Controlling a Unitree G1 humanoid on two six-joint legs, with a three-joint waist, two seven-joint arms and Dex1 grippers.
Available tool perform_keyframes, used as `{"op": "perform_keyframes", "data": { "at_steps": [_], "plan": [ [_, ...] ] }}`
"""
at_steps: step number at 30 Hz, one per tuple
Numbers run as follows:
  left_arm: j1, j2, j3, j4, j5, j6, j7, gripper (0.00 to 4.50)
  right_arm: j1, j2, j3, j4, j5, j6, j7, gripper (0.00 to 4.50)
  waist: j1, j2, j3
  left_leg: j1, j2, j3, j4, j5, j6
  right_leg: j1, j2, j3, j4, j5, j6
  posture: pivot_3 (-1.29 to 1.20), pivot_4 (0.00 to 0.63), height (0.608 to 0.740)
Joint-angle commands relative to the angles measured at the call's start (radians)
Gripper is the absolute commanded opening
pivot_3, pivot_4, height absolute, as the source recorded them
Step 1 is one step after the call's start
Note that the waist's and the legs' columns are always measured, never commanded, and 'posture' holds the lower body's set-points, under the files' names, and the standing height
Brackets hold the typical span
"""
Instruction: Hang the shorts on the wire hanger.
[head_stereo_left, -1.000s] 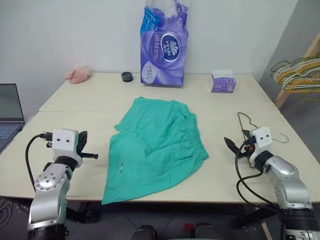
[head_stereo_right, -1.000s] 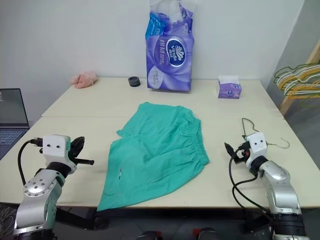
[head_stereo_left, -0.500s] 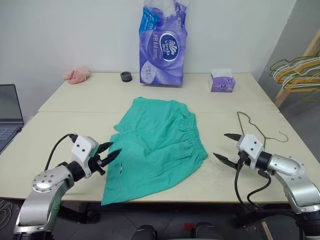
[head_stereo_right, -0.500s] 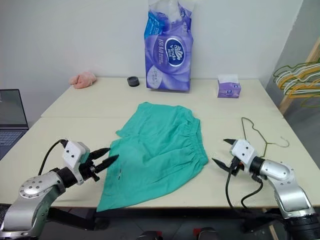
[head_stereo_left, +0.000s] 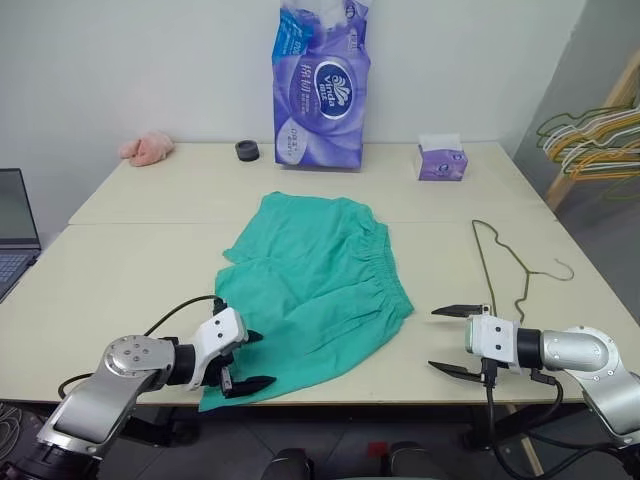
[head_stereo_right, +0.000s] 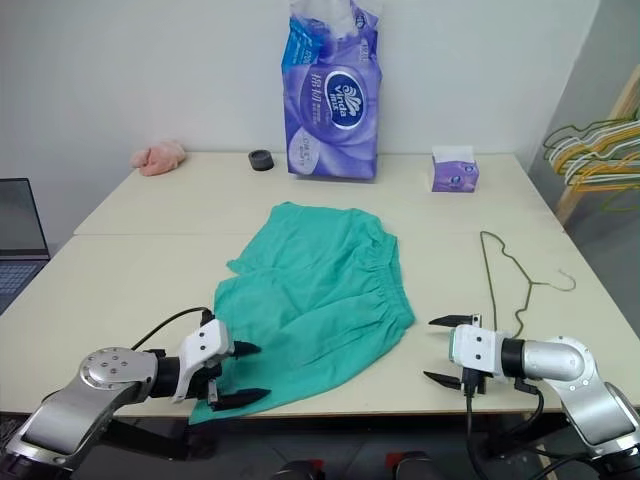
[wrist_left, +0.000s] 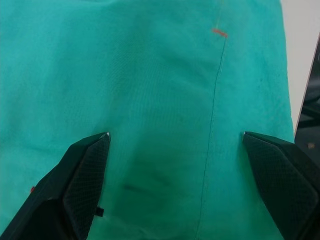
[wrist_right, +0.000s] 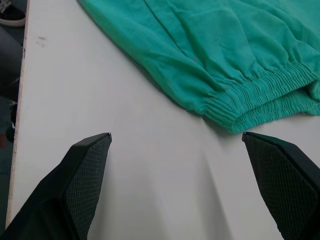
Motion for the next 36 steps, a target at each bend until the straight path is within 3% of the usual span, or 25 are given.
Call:
{"op": "perform_keyframes", "data": {
  "at_steps": [1, 8, 13, 14, 19, 24, 33, 36],
  "plan": [
    [-0.017, -0.005, 0.002, 0.066, 0.006, -0.048, -0.034, 3.61, -0.038, 0.006, 0.005, -0.005, -0.011, -0.027, -0.003, 4.50, -0.004, 0.001, 0.000, 0.000, 0.000, 0.000, 0.000, 0.000, 0.000, 0.000, 0.000, 0.000, 0.000, 0.000, 0.000, -0.10, 0.036, 0.740],
    [-0.031, -0.025, 0.015, 0.145, -0.010, -0.080, -0.059, 1.59, -0.097, 0.028, 0.045, 0.049, -0.080, -0.070, -0.032, 4.50, -0.008, 0.001, 0.000, 0.000, 0.000, 0.000, 0.000, 0.000, 0.000, 0.000, 0.000, 0.000, 0.000, 0.000, 0.000, -0.10, 0.033, 0.740],
    [-0.048, -0.039, 0.046, 0.208, -0.012, -0.121, -0.062, 0.19, -0.246, 0.105, 0.180, 0.193, -0.314, -0.204, -0.139, 4.50, -0.017, 0.001, 0.000, 0.002, 0.000, 0.000, 0.000, 0.000, 0.000, 0.000, 0.000, 0.000, 0.001, 0.000, 0.000, -0.09, 0.031, 0.740],
    [-0.055, -0.040, 0.050, 0.212, -0.015, -0.120, -0.065, 0.02, -0.277, 0.127, 0.210, 0.234, -0.355, -0.217, -0.158, 4.50, -0.021, 0.002, 0.000, 0.001, 0.000, 0.000, 0.000, 0.000, 0.000, 0.000, 0.000, 0.000, 0.001, 0.000, 0.000, -0.09, 0.031, 0.740],
    [-0.080, -0.044, 0.061, 0.210, -0.031, -0.104, -0.074, 0.02, -0.352, 0.186, 0.282, 0.355, -0.450, -0.266, -0.215, 4.50, -0.028, -0.002, -0.002, 0.001, 0.000, -0.002, 0.000, 0.000, 0.000, 0.000, 0.000, -0.001, 0.002, 0.000, 0.000, -0.08, 0.031, 0.740],
    [-0.091, -0.031, 0.068, 0.172, -0.051, -0.065, -0.086, 0.00, -0.388, 0.203, 0.307, 0.399, -0.457, -0.332, -0.226, 3.24, -0.032, -0.004, -0.003, 0.002, 0.000, -0.003, 0.000, 0.000, 0.000, 0.000, 0.000, -0.001, 0.003, 0.000, -0.001, -0.08, 0.030, 0.740],
    [-0.110, -0.010, 0.046, 0.118, -0.063, -0.016, -0.138, 0.00, -0.421, 0.176, 0.306, 0.446, -0.407, -0.358, -0.157, 0.21, -0.033, -0.003, -0.003, 0.002, 0.000, -0.003, 0.000, 0.000, 0.000, 0.000, 0.000, -0.001, 0.003, 0.000, -0.001, -0.09, 0.027, 0.740],
    [-0.103, 0.013, 0.017, 0.066, -0.070, 0.007, -0.192, 0.00, -0.412, 0.134, 0.291, 0.427, -0.341, -0.336, -0.068, 0.05, -0.033, -0.003, -0.003, 0.001, -0.001, -0.003, 0.000, 0.000, 0.000, 0.000, 0.000, -0.001, 0.003, 0.000, -0.001, -0.10, 0.027, 0.740]
  ]
}}
